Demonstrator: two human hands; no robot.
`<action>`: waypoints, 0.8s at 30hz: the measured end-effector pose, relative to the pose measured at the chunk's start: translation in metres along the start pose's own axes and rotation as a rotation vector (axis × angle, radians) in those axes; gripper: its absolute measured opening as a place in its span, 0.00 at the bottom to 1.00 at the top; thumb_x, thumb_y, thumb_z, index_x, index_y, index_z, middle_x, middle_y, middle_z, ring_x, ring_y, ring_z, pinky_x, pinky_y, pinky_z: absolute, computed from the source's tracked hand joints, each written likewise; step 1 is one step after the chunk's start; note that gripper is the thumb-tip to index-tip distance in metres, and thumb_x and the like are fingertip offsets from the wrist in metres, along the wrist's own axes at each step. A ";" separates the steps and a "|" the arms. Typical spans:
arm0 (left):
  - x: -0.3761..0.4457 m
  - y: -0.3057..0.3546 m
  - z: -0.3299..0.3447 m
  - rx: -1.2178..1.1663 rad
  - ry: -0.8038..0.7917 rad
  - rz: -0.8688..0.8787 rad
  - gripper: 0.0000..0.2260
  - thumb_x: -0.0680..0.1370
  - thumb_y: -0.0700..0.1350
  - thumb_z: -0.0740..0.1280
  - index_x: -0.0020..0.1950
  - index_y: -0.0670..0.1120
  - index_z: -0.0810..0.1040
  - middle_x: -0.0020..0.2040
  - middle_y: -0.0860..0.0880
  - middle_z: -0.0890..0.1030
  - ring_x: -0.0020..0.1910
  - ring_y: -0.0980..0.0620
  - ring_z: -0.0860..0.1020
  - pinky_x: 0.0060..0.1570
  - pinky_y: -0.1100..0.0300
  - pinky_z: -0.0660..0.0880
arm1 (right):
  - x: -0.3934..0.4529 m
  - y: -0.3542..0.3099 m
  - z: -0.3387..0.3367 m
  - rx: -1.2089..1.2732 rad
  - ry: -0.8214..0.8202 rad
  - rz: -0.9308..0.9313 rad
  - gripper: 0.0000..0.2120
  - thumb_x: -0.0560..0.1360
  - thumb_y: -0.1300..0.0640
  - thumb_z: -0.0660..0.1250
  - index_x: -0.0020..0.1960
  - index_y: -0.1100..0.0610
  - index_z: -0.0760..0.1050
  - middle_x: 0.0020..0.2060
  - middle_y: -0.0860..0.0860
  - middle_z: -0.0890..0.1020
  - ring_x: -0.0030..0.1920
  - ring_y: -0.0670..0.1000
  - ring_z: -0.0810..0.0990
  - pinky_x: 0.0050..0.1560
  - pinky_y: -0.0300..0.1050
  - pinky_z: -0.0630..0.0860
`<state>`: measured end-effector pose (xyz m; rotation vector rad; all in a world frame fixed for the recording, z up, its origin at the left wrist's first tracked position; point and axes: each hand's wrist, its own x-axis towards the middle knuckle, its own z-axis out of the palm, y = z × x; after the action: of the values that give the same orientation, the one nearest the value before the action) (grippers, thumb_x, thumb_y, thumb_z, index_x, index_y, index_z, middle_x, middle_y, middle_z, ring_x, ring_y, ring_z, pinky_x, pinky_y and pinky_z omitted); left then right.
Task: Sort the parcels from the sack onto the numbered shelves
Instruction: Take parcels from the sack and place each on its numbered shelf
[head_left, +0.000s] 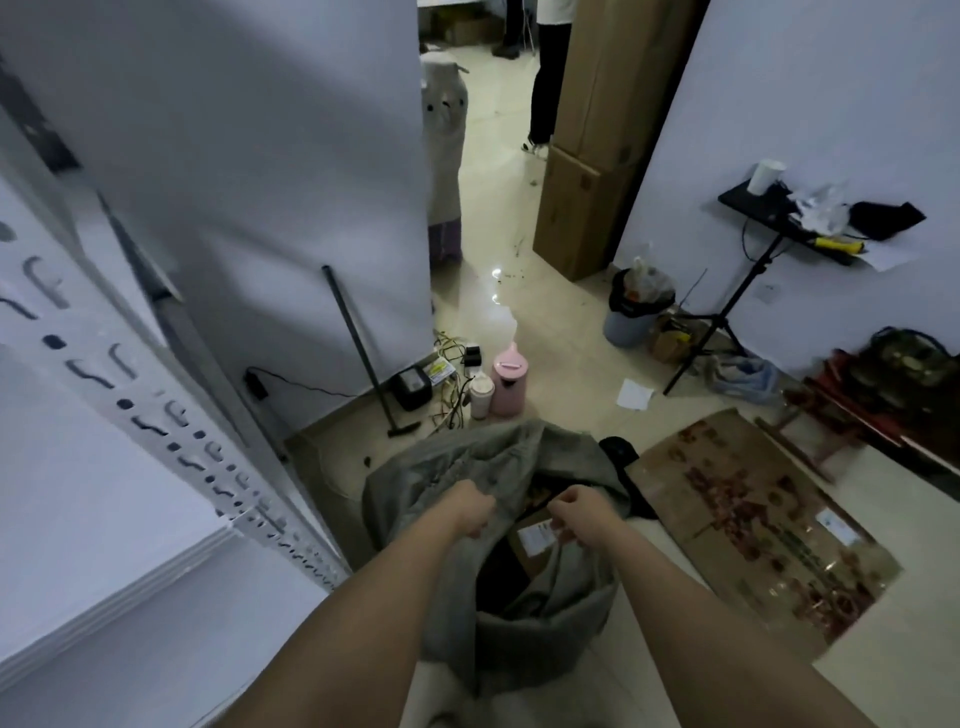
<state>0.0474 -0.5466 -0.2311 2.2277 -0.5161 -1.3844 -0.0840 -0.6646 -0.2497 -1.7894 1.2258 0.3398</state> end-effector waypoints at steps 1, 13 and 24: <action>0.005 0.006 0.002 -0.004 -0.011 -0.010 0.09 0.82 0.42 0.56 0.55 0.39 0.72 0.46 0.44 0.75 0.36 0.51 0.74 0.33 0.65 0.73 | 0.011 0.000 -0.006 -0.010 -0.016 -0.003 0.11 0.81 0.56 0.60 0.55 0.63 0.75 0.39 0.52 0.78 0.33 0.47 0.75 0.30 0.38 0.67; 0.096 0.029 0.073 0.357 0.186 -0.063 0.18 0.82 0.47 0.56 0.70 0.41 0.67 0.70 0.41 0.68 0.66 0.42 0.70 0.63 0.53 0.67 | 0.146 0.038 -0.039 -0.330 -0.199 -0.126 0.11 0.79 0.50 0.61 0.42 0.55 0.72 0.36 0.50 0.77 0.36 0.49 0.77 0.36 0.41 0.69; 0.250 -0.064 0.166 1.084 0.136 0.039 0.21 0.79 0.46 0.61 0.71 0.44 0.67 0.69 0.42 0.67 0.69 0.42 0.65 0.67 0.48 0.60 | 0.291 0.114 0.030 -0.706 -0.169 -0.321 0.11 0.80 0.51 0.57 0.54 0.57 0.72 0.51 0.53 0.78 0.45 0.52 0.73 0.44 0.45 0.70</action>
<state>0.0072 -0.6598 -0.5141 3.0386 -1.5167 -0.9995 -0.0371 -0.8239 -0.5160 -2.4507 0.7144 0.7866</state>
